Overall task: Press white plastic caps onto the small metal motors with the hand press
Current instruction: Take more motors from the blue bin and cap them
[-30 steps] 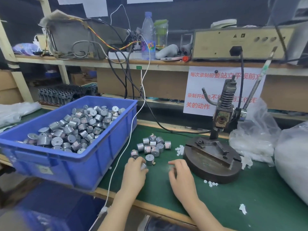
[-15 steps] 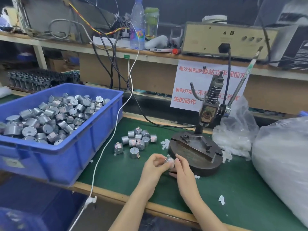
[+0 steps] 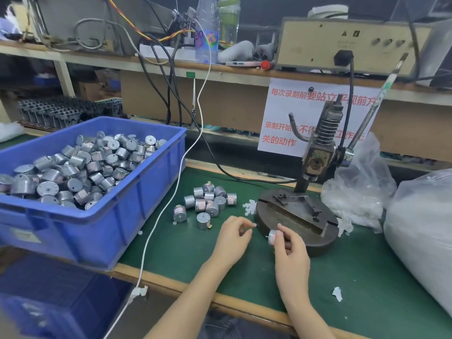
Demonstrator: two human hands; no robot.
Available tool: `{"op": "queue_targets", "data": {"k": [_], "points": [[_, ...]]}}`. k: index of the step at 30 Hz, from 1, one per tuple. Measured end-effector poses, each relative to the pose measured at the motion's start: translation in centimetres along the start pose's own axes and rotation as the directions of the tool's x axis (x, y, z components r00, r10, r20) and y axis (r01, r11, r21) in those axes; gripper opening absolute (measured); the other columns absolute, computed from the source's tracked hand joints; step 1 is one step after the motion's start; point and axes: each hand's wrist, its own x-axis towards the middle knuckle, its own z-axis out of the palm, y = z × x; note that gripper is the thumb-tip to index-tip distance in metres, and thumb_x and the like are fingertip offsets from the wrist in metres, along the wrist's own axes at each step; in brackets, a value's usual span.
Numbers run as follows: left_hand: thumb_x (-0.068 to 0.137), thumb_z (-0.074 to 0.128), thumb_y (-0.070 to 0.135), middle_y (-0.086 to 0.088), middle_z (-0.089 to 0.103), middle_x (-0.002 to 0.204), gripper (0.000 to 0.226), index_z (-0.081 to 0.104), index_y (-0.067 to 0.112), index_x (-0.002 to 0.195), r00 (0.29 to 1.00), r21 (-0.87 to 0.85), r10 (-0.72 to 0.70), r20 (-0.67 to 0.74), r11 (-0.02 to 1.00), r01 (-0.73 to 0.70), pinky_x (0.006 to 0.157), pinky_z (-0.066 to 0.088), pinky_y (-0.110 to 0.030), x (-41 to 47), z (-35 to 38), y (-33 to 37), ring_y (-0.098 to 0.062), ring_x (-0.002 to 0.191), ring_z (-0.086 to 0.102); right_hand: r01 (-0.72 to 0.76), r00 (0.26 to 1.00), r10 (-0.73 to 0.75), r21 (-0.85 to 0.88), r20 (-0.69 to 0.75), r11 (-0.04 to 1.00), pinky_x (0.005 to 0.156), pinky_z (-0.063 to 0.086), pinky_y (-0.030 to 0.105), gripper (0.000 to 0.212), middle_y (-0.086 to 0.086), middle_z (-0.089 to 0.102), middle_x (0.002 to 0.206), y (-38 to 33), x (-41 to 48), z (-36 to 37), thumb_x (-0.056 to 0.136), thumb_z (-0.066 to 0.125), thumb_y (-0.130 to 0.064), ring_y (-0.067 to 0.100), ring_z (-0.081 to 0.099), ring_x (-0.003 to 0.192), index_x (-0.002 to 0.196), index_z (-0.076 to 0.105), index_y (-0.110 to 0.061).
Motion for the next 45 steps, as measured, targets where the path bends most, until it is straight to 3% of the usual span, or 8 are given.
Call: {"op": "queue_targets", "data": {"k": [3,7,18,23,29,33,40,45], "points": [[0.091,0.054,0.016,-0.007,0.052,0.107,0.028,0.057,0.010,0.119,1.000,0.246,0.017,-0.012,0.969,-0.013,0.090,0.037,-0.025,1.6,1.2,-0.2,-0.021,0.103,0.046,-0.063,0.995,0.069,0.080,-0.074,0.995,0.071,0.041,0.016,0.018,-0.006,0.065,0.098,0.1,0.3,-0.2,0.093,0.051,-0.022,0.006,0.062,0.087,0.106,0.058,-0.031],[0.094,0.049,0.020,-0.007,0.051,0.115,0.026,0.058,0.010,0.116,0.999,0.443,0.040,-0.005,0.896,-0.034,0.090,0.038,-0.030,2.7,2.0,-0.1,-0.023,0.112,0.041,-0.054,0.998,0.056,0.064,-0.039,0.997,0.071,0.040,0.012,0.023,-0.008,0.066,0.096,0.3,0.2,0.0,0.091,0.054,-0.021,-0.007,0.060,0.084,0.112,0.058,-0.028],[0.090,0.057,0.024,-0.001,0.054,0.098,0.014,0.063,0.012,0.096,0.988,0.390,0.153,0.019,0.909,-0.148,0.084,0.036,-0.022,-0.2,-1.1,-0.4,-0.017,0.098,0.048,-0.018,0.999,0.020,-0.041,0.037,0.999,0.085,0.046,0.027,0.035,0.002,0.063,0.112,1.1,0.5,0.3,0.095,0.047,-0.020,0.004,0.061,0.088,0.130,0.052,-0.023],[0.095,0.048,0.030,0.000,0.054,0.104,0.023,0.063,0.014,0.103,0.966,0.552,0.228,0.120,0.794,-0.256,0.087,0.031,-0.020,-2.4,-2.8,-1.4,-0.018,0.100,0.045,0.054,0.988,-0.037,-0.116,0.147,0.992,0.095,0.044,0.039,0.040,-0.003,0.056,0.106,0.5,0.0,0.5,0.098,0.042,-0.017,0.019,0.060,0.097,0.137,0.045,-0.017],[0.094,0.052,0.021,-0.002,0.055,0.099,0.016,0.062,0.008,0.093,0.951,0.479,0.280,0.130,0.822,-0.307,0.085,0.034,-0.022,-2.9,-2.8,-1.9,-0.019,0.097,0.046,0.075,0.983,-0.046,-0.161,0.180,0.984,0.088,0.037,0.011,0.034,-0.020,0.053,0.106,0.2,-0.1,0.3,0.096,0.039,-0.011,-0.007,0.051,0.101,0.122,0.056,-0.024],[0.086,0.063,0.019,0.008,0.047,0.082,0.009,0.061,0.010,0.082,0.966,0.322,0.233,0.110,0.911,-0.256,0.072,0.030,-0.014,-3.2,-2.8,-1.7,-0.010,0.083,0.041,0.014,0.974,0.021,-0.154,0.226,0.988,0.094,0.046,0.041,0.023,-0.012,0.058,0.092,-0.2,0.2,0.6,0.097,0.043,-0.018,0.012,0.055,0.094,0.105,0.062,-0.026],[0.078,0.048,-0.007,0.005,0.060,0.081,0.028,0.067,0.015,0.080,0.999,0.054,-0.034,-0.024,0.998,0.036,0.066,0.037,-0.006,-2.7,-3.5,-1.8,-0.001,0.071,0.051,0.263,0.883,-0.085,-0.335,0.462,0.905,0.080,0.028,0.007,0.036,-0.005,0.051,0.102,-0.2,1.0,2.8,0.101,0.035,-0.020,0.008,0.046,0.096,0.134,0.047,-0.013],[0.079,0.048,-0.007,0.001,0.061,0.081,0.025,0.068,0.010,0.080,0.998,0.081,-0.042,-0.049,0.996,0.046,0.066,0.036,-0.004,-2.5,-3.2,-1.8,-0.005,0.073,0.053,0.415,0.806,-0.099,-0.438,0.584,0.798,0.091,0.027,0.017,0.043,0.004,0.048,0.110,0.5,1.1,3.5,0.102,0.031,-0.020,0.019,0.045,0.109,0.143,0.031,-0.008]]}}
